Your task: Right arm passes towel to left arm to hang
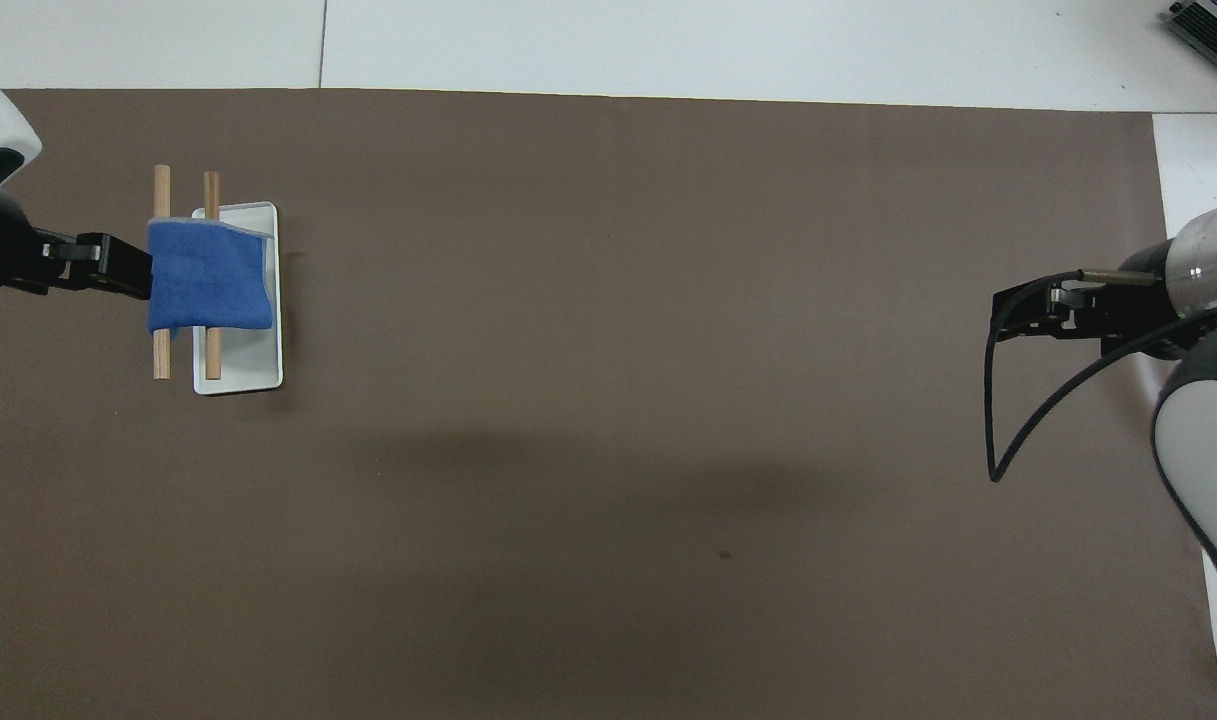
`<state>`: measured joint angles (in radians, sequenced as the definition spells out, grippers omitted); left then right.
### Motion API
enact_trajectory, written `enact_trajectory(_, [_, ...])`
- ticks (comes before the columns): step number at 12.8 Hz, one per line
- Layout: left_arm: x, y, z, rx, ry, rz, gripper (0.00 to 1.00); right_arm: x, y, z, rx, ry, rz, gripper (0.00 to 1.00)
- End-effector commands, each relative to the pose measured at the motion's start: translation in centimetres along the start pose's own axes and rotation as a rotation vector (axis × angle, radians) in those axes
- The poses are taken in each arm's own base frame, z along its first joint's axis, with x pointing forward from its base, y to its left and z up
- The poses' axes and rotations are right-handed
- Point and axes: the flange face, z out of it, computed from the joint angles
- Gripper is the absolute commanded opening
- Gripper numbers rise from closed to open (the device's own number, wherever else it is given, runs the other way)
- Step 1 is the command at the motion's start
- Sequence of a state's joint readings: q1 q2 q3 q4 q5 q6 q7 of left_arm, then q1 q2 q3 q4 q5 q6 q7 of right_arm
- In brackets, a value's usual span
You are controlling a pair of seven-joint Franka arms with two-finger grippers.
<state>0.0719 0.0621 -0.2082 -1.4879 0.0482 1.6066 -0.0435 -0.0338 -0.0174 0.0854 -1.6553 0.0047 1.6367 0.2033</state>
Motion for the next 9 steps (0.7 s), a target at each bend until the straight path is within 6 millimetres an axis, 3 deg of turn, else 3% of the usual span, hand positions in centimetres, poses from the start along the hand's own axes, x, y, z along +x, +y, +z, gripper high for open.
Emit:
enact_trajectory(1, [0.33,-0.94,0.90,-0.034,0.021,-0.020,0.93,0.18,0.38,-0.25,-0.001,-0.009,-0.015,1.00])
enact_trajectory(2, [0.27,-1.09,1.30,-0.033,0.015,-0.019,1.00,0.17,0.38,-0.18,-0.002,-0.011,-0.015,1.00])
enact_trajectory(5, [0.11,-0.17,0.91,-0.033,0.026,-0.003,1.00,0.17,0.38,-0.18,-0.002,-0.011,-0.015,1.00])
enact_trajectory(9, [0.13,-1.05,1.14,-0.032,0.024,-0.032,1.00,0.17,0.38,-0.18,-0.002,-0.011,-0.015,1.00])
